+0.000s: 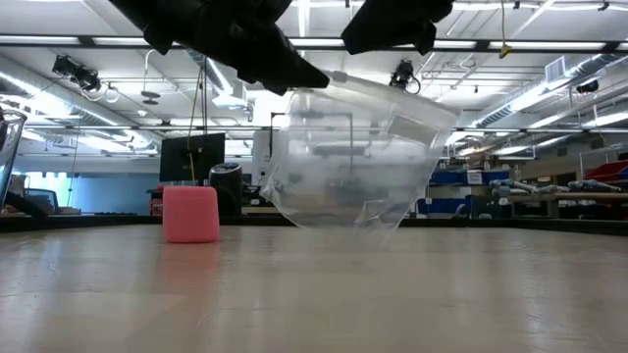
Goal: Roll bandage
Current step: Open the zip lock bag
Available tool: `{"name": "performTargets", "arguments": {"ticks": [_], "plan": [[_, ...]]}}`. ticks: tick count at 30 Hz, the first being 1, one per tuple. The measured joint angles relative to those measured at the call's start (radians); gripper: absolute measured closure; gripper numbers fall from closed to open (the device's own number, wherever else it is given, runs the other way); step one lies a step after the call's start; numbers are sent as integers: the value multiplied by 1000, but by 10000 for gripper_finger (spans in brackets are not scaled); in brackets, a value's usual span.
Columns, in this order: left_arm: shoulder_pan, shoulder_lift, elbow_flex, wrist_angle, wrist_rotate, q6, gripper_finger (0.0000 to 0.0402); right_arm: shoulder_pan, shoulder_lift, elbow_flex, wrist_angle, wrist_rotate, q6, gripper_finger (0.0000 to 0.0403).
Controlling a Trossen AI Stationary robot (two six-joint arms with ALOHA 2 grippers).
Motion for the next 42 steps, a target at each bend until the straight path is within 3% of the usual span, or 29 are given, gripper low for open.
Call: {"name": "performTargets", "arguments": {"ticks": [7,11,23,42], "plan": [[-1,0,0,25,5,0,400,-57,23,0,5,-96,-38,286],[-1,0,0,27,7,0,400,-65,28,0,12,-89,-51,298],[-1,0,2,30,10,0,400,-67,28,0,-6,-80,-63,388],[0,1,2,22,0,-3,400,-30,24,3,-146,-72,25,389]]}}
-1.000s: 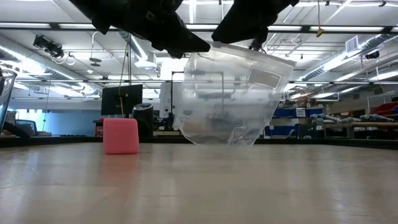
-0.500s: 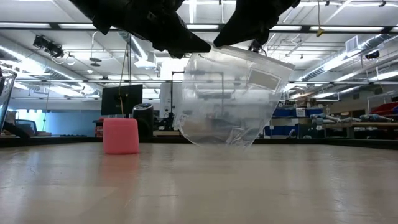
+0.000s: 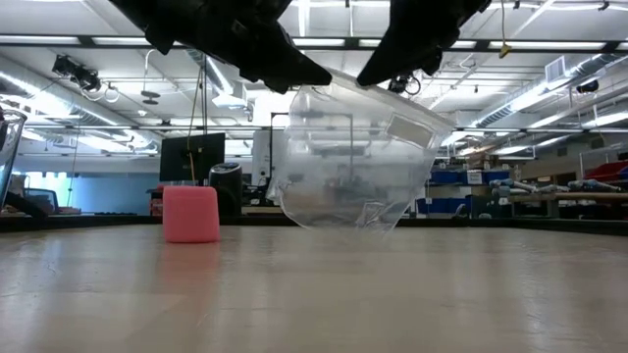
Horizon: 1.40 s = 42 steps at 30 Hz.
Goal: Roll bandage
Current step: Open the zip lock bag
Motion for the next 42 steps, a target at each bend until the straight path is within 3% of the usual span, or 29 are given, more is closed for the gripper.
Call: {"name": "performTargets", "arguments": {"ticks": [15,26,33,38,42], "plan": [[0,-1,2,9,1,-6,400,48,-6,158,-434,-13,131,389],[0,-1,2,3,0,-16,400,83,-3,158,-604,-87,229,388],[0,-9,1,0,0,-18,400,146,-12,157,-659,-88,296,350],[0,-88,0,-5,21,-20,400,246,-43,157,-707,76,392,312],[0,-168,0,-19,37,-22,400,351,-55,158,-689,360,499,302]]}}
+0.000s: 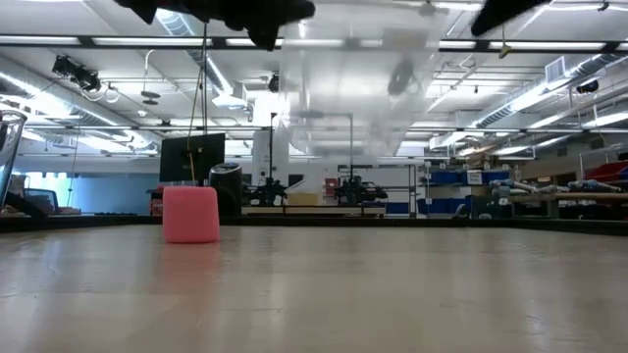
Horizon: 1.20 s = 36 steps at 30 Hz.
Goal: Roll bandage
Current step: Open the zip lock bag
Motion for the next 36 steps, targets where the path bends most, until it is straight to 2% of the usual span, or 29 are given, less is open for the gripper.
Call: {"name": "performTargets", "arguments": {"ticks": [3,5,10,13,22,28,36], "plan": [[-6,-46,-1,-9,10,-1,400,68,2,0,46,233,70,302],[-13,-69,0,8,12,1,400,102,8,0,83,349,88,303],[-29,-114,0,38,20,25,400,122,10,0,202,483,17,303],[-37,-122,0,47,25,32,400,106,10,0,272,497,-69,304],[-40,-121,0,52,23,49,400,109,5,0,522,423,-328,304],[-40,-138,0,59,24,49,400,150,-3,0,540,481,-345,304],[-40,-136,-1,66,38,49,400,94,-2,0,550,491,-361,304]]}}
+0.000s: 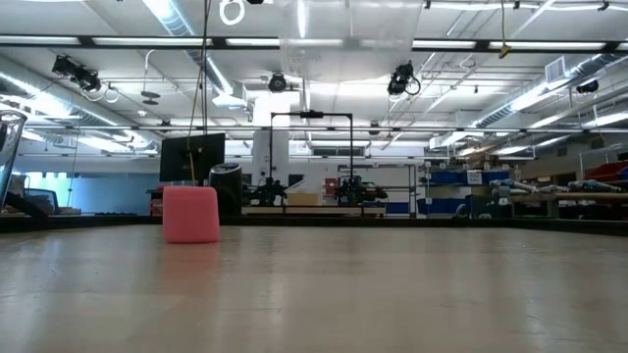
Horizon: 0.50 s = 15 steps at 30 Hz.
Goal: Roll bandage
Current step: Open the zip lock bag
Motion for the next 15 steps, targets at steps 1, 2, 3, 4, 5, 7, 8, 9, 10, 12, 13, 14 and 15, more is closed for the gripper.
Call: {"name": "performTargets", "arguments": {"ticks": [1,2,3,4,5,7,8,9,10,12,13,14,15], "plan": [[0,0,0,2,0,0,400,-6,0,0,5,-2,-7,304],[0,0,0,6,0,0,400,-11,0,0,11,-6,-12,304],[0,0,0,8,1,0,400,-15,0,0,16,-10,-19,304],[0,0,0,7,1,0,400,-20,0,0,27,-13,-33,305],[0,0,0,4,1,0,400,-23,0,0,47,-16,-55,305],[0,0,0,4,1,1,400,-33,0,0,96,-52,-115,308],[0,0,0,6,1,1,400,-39,0,0,122,-84,-147,312],[0,0,0,8,1,0,400,-46,0,0,145,-114,-173,317],[0,0,0,8,1,0,400,-53,0,0,165,-133,-194,324],[0,0,0,9,0,-2,400,-72,1,0,183,-155,-226,346],[0,0,0,13,-4,-8,400,-82,5,0,186,-162,-235,362],[0,0,0,18,-13,-19,400,-91,8,0,185,-166,-244,379],[0,0,0,23,-27,-29,400,-98,12,0,183,-174,-254,390]]}}
